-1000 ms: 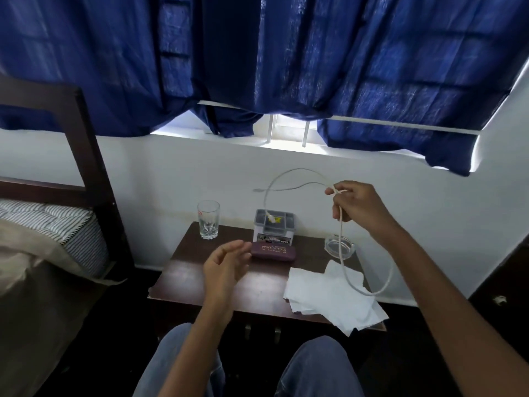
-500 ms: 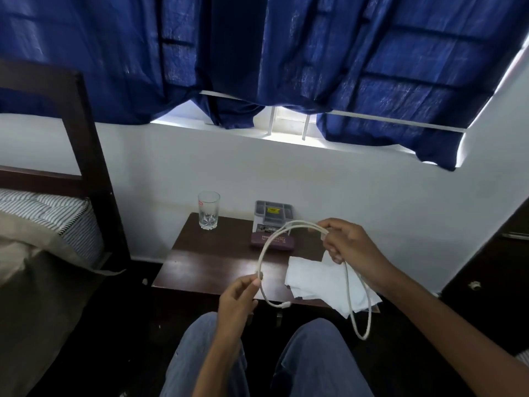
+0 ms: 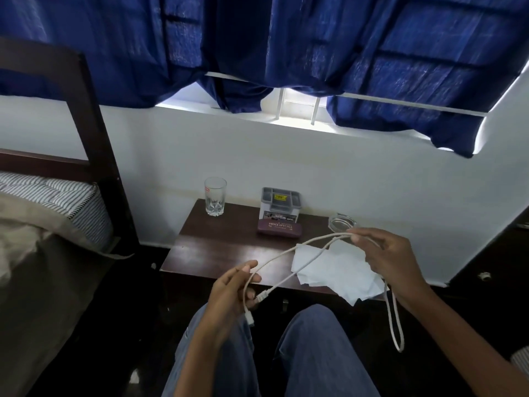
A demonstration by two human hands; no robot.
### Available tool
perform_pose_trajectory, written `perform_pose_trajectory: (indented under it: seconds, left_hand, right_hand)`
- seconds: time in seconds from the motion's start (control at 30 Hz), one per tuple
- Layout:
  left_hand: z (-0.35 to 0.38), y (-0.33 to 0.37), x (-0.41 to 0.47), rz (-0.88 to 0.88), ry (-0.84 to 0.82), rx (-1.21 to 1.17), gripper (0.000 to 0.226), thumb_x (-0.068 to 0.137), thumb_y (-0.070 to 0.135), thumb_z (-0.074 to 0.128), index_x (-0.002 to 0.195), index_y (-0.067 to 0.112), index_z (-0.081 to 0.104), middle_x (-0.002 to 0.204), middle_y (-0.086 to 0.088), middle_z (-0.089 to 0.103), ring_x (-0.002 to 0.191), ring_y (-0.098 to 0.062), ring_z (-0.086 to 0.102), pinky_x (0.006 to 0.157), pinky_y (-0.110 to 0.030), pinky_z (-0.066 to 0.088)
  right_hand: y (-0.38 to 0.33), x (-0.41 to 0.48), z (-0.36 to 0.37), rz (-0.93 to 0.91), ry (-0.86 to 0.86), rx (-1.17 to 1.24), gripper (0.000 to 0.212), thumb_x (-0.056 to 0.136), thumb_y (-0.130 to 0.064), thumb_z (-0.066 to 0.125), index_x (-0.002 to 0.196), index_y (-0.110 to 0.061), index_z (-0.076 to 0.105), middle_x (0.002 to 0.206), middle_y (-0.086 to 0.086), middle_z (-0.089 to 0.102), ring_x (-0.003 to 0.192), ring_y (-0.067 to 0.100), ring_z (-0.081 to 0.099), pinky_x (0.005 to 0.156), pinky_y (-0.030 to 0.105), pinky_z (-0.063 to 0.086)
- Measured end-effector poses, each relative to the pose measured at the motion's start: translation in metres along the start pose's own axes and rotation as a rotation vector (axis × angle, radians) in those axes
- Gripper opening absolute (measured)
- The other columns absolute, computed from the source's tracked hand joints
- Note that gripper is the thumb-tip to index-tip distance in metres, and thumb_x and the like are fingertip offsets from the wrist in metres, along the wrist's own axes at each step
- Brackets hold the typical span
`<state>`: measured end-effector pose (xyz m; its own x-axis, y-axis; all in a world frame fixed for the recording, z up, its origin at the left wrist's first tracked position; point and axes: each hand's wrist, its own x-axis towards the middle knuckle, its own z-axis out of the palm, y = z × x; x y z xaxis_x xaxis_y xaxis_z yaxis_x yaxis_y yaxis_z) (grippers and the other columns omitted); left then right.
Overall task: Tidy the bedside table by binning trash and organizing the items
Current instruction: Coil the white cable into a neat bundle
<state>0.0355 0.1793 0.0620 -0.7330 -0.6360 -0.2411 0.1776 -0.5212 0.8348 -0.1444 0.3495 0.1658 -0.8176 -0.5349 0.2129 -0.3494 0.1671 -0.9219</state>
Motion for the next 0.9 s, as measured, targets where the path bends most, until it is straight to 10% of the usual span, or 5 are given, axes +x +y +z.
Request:
perform_pose_trajectory:
  seconds: [0.23,0.6,0.67,0.77,0.9]
  left_hand:
    - [-0.022,-0.003,0.005,-0.195,-0.095,0.127,0.021,0.092,0.015,0.053,0.106,0.007,0.067,0.071,-0.002,0.058,0.061,-0.009,0.057,0.067,-0.031,0.055]
    - [-0.017,0.0,0.003,-0.324,-0.272,-0.273,0.014,0.078,0.015,0.07,0.087,0.011,0.059,0.071,-0.005,0.067,0.05,-0.01,0.061,0.043,-0.018,0.051]
    - [-0.019,0.003,0.004,-0.294,-0.39,-0.526,0.025,0.07,0.01,0.08,0.09,0.008,0.066,0.089,-0.011,0.073,0.068,-0.018,0.071,0.058,-0.026,0.058]
    - [-0.015,0.007,0.001,-0.103,-0.364,-0.584,0.034,0.102,0.017,0.034,0.121,0.002,0.057,0.143,-0.013,0.046,0.13,-0.024,0.047,0.109,-0.036,0.038]
    - [-0.016,0.006,0.005,0.006,-0.244,-0.69,0.044,0.105,0.019,0.018,0.122,-0.001,0.053,0.154,-0.01,0.022,0.144,-0.022,0.019,0.119,-0.037,0.018]
  right_hand:
    - [0.027,0.001,0.003,0.051,0.098,0.011,0.01,0.088,-0.011,0.062,0.092,-0.009,0.07,0.045,-0.021,0.055,0.042,-0.005,0.049,0.044,0.004,0.035]
    - [0.037,0.008,-0.014,-0.073,0.07,-0.299,0.008,0.086,-0.014,0.065,0.089,-0.014,0.072,0.086,0.0,0.071,0.074,-0.007,0.063,0.072,0.01,0.046]
    - [0.034,0.007,-0.018,-0.073,-0.064,-0.46,0.008,0.084,-0.019,0.067,0.083,-0.026,0.072,0.087,-0.005,0.071,0.085,0.009,0.065,0.082,0.028,0.049]
    - [0.025,0.001,-0.017,-0.055,-0.314,-0.7,0.011,0.084,-0.028,0.067,0.078,-0.037,0.069,0.086,-0.016,0.068,0.089,0.009,0.063,0.082,0.03,0.047]
    - [0.019,-0.009,0.0,-0.065,-0.614,-0.885,0.011,0.084,-0.039,0.063,0.089,-0.036,0.073,0.097,-0.018,0.07,0.096,0.003,0.061,0.086,0.03,0.049]
